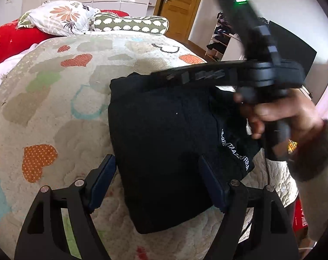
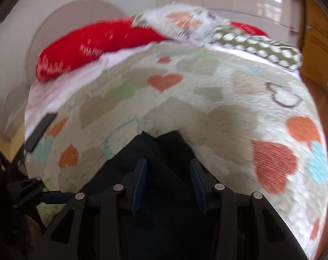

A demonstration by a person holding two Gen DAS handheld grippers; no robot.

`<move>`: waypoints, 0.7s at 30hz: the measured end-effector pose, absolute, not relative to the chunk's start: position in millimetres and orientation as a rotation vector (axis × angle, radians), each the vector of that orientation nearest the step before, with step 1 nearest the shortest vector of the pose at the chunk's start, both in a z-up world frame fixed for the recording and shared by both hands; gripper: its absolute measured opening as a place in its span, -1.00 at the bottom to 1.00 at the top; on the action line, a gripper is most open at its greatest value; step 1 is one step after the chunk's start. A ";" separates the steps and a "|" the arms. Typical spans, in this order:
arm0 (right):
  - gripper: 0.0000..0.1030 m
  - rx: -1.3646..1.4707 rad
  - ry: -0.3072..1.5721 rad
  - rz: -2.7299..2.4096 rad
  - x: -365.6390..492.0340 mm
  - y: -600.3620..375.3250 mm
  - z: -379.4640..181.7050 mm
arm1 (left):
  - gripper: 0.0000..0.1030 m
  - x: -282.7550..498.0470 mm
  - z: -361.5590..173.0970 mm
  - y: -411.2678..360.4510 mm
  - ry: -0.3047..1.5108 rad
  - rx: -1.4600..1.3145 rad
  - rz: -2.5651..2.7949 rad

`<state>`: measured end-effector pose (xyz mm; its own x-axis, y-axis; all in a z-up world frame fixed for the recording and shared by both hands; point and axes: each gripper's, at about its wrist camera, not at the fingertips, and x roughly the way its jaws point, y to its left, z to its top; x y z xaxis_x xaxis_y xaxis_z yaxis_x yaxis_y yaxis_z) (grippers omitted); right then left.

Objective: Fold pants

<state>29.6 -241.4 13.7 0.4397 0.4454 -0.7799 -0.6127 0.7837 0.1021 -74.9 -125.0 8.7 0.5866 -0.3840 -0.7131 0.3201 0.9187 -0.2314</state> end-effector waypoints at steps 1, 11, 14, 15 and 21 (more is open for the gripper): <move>-0.45 -0.212 0.910 0.680 31.0 -238.6 9.9 | 0.53 -74.4 8.1 -124.8 0.852 -0.085 -0.412; -1.00 -0.348 0.900 0.567 48.2 -223.7 -5.1 | 0.63 -67.7 2.6 -125.4 0.854 -0.133 -0.420; -1.00 -0.279 0.917 0.581 51.2 -233.5 -10.4 | 0.63 -65.2 -8.0 -123.4 0.897 -0.182 -0.428; -1.00 -0.238 0.913 0.579 50.2 -242.7 -3.1 | 0.63 -65.6 -8.2 -122.8 0.897 -0.186 -0.431; -0.49 -0.132 0.803 0.487 6.4 -308.9 51.4 | 0.63 -70.2 12.7 -120.6 0.858 -0.138 -0.418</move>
<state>6.4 -308.9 51.4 0.5908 0.3680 -0.7180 -0.4661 0.8821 0.0685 -70.2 -120.6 12.7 0.5786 -0.4108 -0.7046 0.3016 0.9104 -0.2832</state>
